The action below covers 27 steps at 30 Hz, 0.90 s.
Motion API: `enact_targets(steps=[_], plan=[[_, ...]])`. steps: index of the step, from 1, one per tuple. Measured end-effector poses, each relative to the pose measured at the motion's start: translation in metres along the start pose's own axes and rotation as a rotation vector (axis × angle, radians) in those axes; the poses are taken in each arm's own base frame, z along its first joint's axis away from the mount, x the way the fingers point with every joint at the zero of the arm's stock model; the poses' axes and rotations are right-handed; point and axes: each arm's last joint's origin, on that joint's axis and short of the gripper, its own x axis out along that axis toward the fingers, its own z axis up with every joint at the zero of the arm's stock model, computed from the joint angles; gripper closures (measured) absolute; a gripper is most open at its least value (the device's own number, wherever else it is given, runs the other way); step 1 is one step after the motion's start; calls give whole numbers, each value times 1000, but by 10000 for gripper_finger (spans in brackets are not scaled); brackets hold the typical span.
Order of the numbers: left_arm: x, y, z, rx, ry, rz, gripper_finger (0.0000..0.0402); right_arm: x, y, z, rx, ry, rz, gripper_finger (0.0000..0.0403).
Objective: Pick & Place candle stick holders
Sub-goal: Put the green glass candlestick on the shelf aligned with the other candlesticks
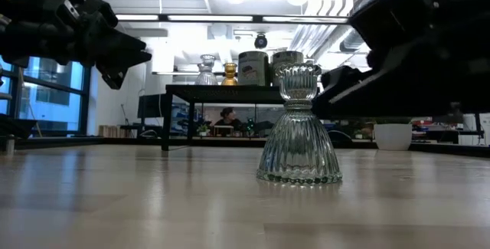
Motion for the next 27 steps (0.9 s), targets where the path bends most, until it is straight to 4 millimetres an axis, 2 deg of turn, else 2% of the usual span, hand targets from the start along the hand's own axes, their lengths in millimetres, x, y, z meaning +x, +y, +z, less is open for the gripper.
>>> enact_targets(steps=[13,22,27], plan=[[0,0,-2,-24,30,-17,286,25,4,9,6,-37,-28,157],[0,0,-2,-26,30,-16,286,29,4,9,19,7,-39,160],[0,0,-2,-26,30,-16,286,29,4,8,21,13,-39,180]])
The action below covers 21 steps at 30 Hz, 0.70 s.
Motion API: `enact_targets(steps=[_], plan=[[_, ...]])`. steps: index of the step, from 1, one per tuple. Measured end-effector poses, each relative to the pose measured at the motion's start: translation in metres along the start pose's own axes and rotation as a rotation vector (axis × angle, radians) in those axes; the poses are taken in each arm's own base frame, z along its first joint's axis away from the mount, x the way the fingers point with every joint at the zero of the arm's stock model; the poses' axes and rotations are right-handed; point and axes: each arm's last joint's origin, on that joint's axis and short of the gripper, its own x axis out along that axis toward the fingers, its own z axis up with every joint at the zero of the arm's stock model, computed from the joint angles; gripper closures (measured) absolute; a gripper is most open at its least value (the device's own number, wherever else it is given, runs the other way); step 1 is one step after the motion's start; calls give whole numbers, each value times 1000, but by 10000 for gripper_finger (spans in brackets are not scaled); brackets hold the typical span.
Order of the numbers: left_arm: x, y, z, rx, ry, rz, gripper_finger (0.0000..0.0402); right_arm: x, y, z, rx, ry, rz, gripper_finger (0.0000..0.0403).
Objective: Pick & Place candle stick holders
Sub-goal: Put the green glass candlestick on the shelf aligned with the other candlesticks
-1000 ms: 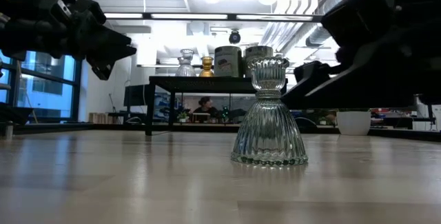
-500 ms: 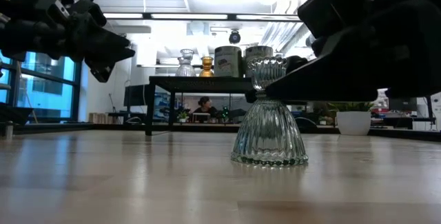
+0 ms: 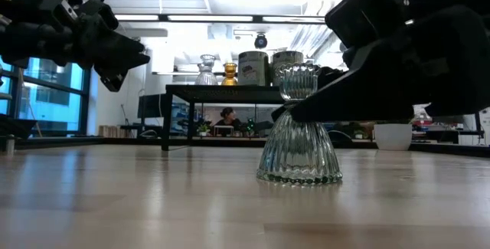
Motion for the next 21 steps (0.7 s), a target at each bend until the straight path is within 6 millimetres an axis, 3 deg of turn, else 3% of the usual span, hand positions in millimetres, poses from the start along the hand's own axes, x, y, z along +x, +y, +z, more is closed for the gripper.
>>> enact_targets(steps=[21], plan=[[0,0,0,0,0,2,286,1,-4,3,12,-22,3,266]])
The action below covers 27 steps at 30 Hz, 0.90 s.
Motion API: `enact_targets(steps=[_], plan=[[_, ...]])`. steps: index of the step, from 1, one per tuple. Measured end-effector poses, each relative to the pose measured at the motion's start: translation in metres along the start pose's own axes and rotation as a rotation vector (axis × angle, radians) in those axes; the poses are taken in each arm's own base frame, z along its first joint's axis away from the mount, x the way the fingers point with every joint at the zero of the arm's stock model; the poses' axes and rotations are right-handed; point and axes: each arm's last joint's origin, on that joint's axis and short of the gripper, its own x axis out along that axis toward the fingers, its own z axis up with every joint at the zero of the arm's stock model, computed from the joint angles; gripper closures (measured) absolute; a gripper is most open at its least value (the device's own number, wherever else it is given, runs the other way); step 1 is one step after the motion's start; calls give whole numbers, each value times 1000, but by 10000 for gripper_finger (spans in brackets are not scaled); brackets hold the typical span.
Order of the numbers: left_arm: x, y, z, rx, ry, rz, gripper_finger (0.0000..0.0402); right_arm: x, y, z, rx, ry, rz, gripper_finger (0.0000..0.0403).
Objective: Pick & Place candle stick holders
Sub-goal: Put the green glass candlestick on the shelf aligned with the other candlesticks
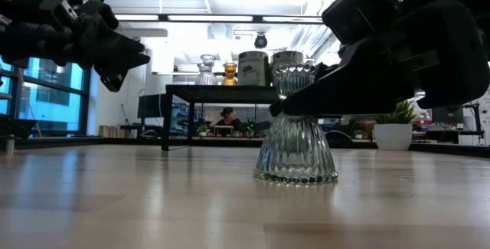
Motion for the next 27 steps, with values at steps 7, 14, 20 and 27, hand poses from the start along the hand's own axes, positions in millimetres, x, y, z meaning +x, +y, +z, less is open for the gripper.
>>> enact_targets(steps=[7,14,20,27], plan=[[0,0,0,0,0,0,286,0,0,1,-3,-11,-12,285],[0,0,0,0,0,0,286,0,-1,1,-4,-14,-30,285],[2,-1,3,-11,14,7,286,0,-3,3,-7,-27,-50,285],[12,-7,21,42,165,29,286,2,-14,5,14,-35,-65,285]])
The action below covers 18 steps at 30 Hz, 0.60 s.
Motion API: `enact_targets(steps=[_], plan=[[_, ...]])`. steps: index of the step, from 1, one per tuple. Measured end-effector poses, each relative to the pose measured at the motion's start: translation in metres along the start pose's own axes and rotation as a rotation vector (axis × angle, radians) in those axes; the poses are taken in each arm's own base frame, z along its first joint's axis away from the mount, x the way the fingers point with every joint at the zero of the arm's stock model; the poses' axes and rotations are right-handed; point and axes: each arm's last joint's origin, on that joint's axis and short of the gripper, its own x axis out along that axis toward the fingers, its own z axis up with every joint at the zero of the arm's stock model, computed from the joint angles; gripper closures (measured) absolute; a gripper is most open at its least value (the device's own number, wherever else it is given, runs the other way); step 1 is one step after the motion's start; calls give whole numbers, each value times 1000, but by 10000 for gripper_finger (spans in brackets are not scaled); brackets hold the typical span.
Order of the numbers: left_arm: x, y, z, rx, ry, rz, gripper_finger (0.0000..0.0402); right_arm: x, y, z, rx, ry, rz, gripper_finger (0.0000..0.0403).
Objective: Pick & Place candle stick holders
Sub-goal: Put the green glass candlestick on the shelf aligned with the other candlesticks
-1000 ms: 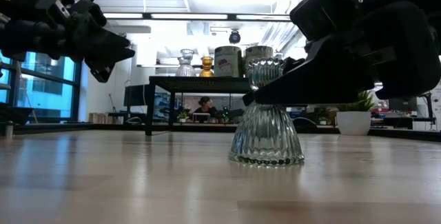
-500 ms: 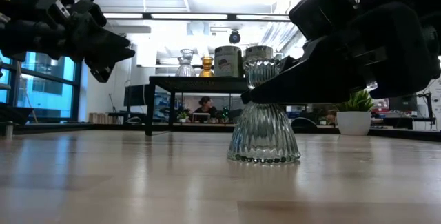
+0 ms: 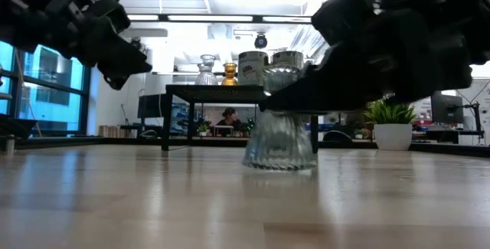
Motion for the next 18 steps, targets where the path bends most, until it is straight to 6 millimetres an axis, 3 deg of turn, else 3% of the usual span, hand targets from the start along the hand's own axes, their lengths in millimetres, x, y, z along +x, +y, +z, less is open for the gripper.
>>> enact_targets(steps=[11,18], plan=[[22,-6,25,313,109,-66,286,24,-20,19,-3,35,18,285],[49,-17,32,557,178,-157,286,36,-37,30,8,70,30,285]])
